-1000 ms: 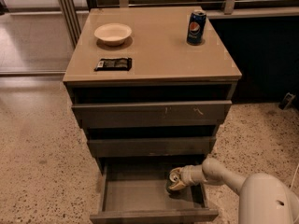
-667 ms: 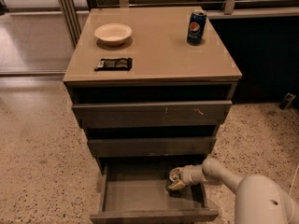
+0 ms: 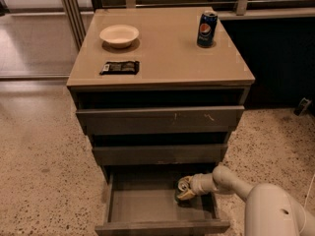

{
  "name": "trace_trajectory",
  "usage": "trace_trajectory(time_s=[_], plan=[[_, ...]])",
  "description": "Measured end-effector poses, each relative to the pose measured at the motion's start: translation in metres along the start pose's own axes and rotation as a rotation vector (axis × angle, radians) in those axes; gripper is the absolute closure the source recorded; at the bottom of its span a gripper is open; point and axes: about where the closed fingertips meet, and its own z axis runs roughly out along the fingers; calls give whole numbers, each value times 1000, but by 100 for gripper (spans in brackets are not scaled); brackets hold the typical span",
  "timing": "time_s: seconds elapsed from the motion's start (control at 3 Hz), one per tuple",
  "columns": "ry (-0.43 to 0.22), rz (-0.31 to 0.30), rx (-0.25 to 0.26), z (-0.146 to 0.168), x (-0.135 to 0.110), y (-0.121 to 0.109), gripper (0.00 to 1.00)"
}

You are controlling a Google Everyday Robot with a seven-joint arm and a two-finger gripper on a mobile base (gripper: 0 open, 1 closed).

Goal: Place green can into bottom drawer

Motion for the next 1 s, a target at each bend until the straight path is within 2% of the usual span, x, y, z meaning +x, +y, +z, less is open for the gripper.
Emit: trace_trajectory(time_s=[1.0], plan=[[0, 0, 0, 0, 0, 0, 12]])
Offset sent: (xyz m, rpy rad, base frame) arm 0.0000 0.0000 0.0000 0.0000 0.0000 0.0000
